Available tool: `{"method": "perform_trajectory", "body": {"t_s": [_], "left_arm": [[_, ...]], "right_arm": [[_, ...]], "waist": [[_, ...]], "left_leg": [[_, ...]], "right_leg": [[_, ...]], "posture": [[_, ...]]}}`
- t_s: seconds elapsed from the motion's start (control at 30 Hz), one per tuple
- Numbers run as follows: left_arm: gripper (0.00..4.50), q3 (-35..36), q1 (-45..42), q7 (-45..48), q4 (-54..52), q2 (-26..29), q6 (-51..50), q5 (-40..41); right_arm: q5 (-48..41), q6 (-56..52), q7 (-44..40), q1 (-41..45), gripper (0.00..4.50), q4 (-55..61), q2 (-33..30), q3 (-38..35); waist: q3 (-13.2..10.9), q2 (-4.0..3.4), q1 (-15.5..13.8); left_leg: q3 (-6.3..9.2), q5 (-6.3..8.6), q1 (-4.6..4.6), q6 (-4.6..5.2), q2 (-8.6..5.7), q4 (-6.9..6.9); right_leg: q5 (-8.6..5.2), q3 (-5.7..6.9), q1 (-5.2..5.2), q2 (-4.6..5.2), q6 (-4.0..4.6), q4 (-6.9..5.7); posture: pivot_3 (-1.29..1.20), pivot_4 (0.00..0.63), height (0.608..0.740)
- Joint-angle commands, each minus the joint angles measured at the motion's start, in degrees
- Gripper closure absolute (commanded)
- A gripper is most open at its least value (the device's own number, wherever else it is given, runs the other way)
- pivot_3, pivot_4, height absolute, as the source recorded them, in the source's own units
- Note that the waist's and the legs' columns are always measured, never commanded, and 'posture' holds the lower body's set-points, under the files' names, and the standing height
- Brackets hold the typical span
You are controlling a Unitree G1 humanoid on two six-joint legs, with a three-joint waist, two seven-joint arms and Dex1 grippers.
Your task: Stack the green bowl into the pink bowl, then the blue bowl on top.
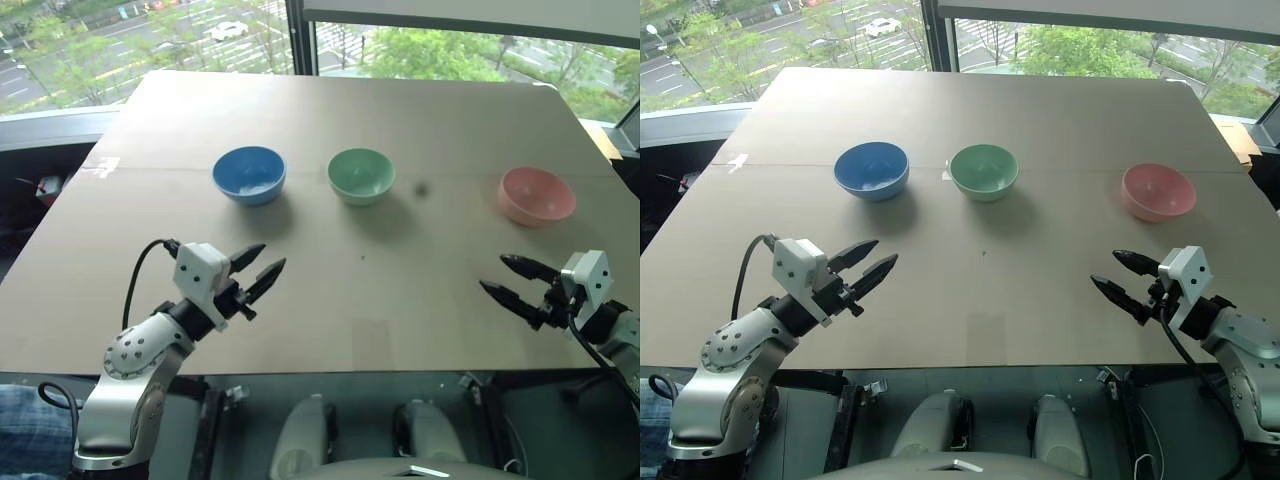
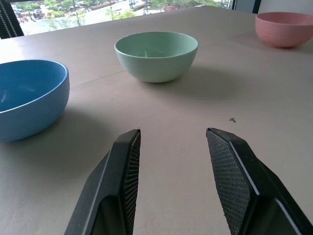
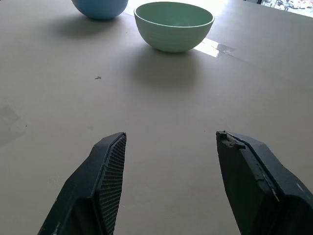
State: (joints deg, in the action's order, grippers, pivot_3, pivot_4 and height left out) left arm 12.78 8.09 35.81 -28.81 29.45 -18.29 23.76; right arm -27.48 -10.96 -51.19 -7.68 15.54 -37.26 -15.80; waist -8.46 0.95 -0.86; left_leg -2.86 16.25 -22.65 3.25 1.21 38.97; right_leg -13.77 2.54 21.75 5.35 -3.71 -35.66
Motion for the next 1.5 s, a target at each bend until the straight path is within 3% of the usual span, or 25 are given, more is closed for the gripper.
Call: {"method": "perform_trajectory", "body": {"t_s": [0.03, 0.73, 1.03, 1.23, 1.5], "left_arm": [[2.23, 0.42, 0.77, -0.19, -4.09, 0.17, 1.16, 0.52], [2.23, -1.31, -1.10, 0.17, -4.65, 0.67, -1.13, 2.71], [2.23, -2.06, -4.29, 0.14, -6.40, -0.92, -4.69, 10.21], [2.23, -3.73, -7.39, 1.70, -6.91, -0.54, -5.20, 12.96], [2.23, -4.73, -10.68, 2.41, -7.91, 0.53, -5.74, 14.38]], "right_arm": [[0.55, 1.92, -0.33, -0.64, 1.41, 0.74, -0.57, -1.38], [4.71, -0.81, 2.15, 0.34, 1.41, -0.33, -2.48, 0.13], [13.31, -2.77, 3.82, 15.48, 1.41, -11.59, -9.98, 3.89], [23.70, 3.09, 4.20, 26.58, 1.41, -28.41, -14.45, 10.71], [32.03, 12.24, 6.42, 41.19, 1.41, -51.49, -13.89, 16.76]], "waist": [[0.00, 0.00, 0.00], [0.01, -0.01, -0.04], [0.01, -0.02, 0.07], [0.00, -0.02, -0.06], [-0.01, -0.04, 0.25]], "left_leg": [[0.00, 0.00, 0.00, 0.00, 0.00, 0.00], [-0.06, 0.01, 0.04, 0.02, -0.01, 0.01], [-0.10, 0.01, 0.04, 0.02, 0.00, 0.07], [-0.08, 0.00, -0.02, 0.02, -0.03, 0.09], [-0.22, 0.00, 0.03, 0.02, -0.01, 0.10]], "right_leg": [[0.00, 0.00, 0.00, 0.00, 0.00, 0.00], [0.00, 0.08, -0.01, -0.04, 0.00, -0.02], [0.01, 0.08, 0.00, -0.08, -0.01, -0.04], [0.05, 0.13, 0.00, -0.12, -0.09, 0.02], [0.12, 0.00, 0.01, -0.22, -0.21, 0.01]], "posture": [[0.00, 0.150, 0.740], [0.00, 0.150, 0.740], [0.00, 0.150, 0.740], [0.00, 0.150, 0.740], [0.00, 0.150, 0.740]]}}
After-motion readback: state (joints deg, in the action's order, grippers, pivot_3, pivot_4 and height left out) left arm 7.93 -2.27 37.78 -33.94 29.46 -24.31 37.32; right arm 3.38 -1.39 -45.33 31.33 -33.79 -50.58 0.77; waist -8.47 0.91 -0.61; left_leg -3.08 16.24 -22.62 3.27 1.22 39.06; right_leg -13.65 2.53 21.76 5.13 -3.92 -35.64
